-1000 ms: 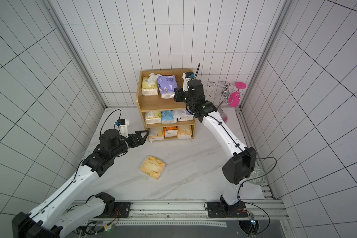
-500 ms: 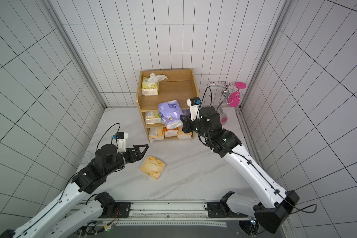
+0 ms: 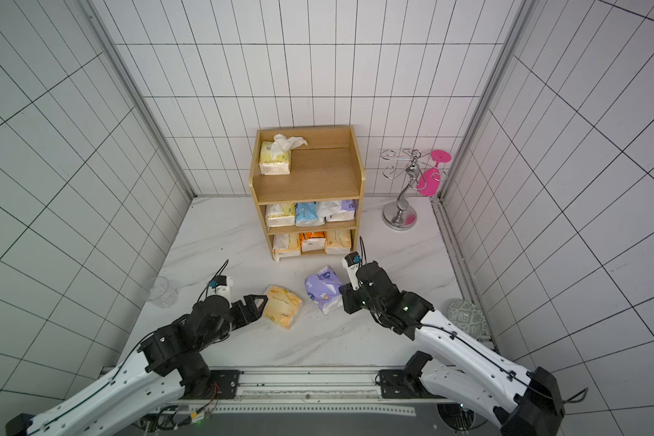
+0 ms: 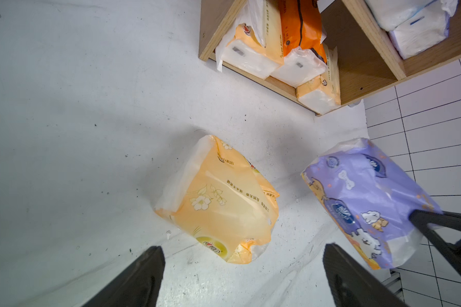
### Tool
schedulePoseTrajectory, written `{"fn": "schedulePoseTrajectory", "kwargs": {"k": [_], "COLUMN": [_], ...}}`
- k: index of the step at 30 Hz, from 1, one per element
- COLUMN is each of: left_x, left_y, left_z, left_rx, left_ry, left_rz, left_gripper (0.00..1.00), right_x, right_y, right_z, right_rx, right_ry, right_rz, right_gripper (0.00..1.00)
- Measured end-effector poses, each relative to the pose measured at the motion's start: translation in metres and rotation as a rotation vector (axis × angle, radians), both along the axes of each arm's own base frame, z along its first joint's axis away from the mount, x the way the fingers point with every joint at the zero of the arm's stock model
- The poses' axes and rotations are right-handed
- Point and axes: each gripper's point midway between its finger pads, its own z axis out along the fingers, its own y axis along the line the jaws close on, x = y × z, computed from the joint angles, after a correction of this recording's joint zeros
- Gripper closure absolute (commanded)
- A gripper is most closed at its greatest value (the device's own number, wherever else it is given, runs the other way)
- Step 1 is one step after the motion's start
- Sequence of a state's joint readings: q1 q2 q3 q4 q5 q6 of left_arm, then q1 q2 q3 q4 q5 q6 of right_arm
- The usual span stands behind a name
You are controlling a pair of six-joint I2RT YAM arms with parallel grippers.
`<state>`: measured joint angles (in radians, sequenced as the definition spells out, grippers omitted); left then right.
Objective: Remove the tissue boxes from the shelf
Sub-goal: Place the box of tissues at the center of the board, then adjust the box of tissues at the center of the board.
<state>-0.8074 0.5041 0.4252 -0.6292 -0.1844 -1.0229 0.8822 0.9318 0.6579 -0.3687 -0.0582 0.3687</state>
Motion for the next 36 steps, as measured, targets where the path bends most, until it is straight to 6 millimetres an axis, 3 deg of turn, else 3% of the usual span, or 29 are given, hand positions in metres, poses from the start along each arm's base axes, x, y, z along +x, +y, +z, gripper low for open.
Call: {"fn": "schedulePoseTrajectory", "kwargs": {"k": [3, 5, 7, 10, 19, 24, 28, 36], "left_x": [-0.002, -0.003, -0.004, -0.004, -0.001, 0.003, 0.006, 0.010], "left_y": [0.001, 0.001, 0.000, -0.002, -0.006, -0.009, -0.012, -0.008], "left_z": [-0.015, -0.025, -0.033, -0.041, -0.063, -0.070, -0.076, -0.084], "left_rx": [0.007, 0.014, 0.021, 0.017, -0.013, -0.015, -0.013, 0.014], "left_ry": [0.030, 0.052, 0.070, 0.081, 0.090, 0.094, 0.097, 0.097], "left_rz": [0.008, 0.012, 0.013, 0.016, 0.040, 0.047, 0.049, 0.079], "left_gripper": [0.03, 0.03, 0.03, 0.03, 0.03, 0.03, 0.03, 0.02], "right_x": [0.002, 0.005, 0.009, 0.013, 0.024, 0.032, 0.027, 0.012], "right_y": [0.000, 0.002, 0.006, 0.010, 0.002, -0.001, 0.012, 0.047], "right_z": [-0.025, -0.036, -0.043, -0.048, -0.037, -0.061, -0.080, -0.094], "right_rx": [-0.027, -0.037, -0.043, -0.046, -0.010, -0.036, -0.017, 0.043], "right_ry": [0.025, 0.033, 0.039, 0.039, -0.004, 0.078, 0.152, 0.209], "right_rz": [-0.012, -0.021, -0.028, -0.036, -0.096, -0.116, -0.070, 0.033], "right_gripper": [0.94, 0.79, 0.52, 0.42, 0.42, 0.44, 0.46, 0.49]}}
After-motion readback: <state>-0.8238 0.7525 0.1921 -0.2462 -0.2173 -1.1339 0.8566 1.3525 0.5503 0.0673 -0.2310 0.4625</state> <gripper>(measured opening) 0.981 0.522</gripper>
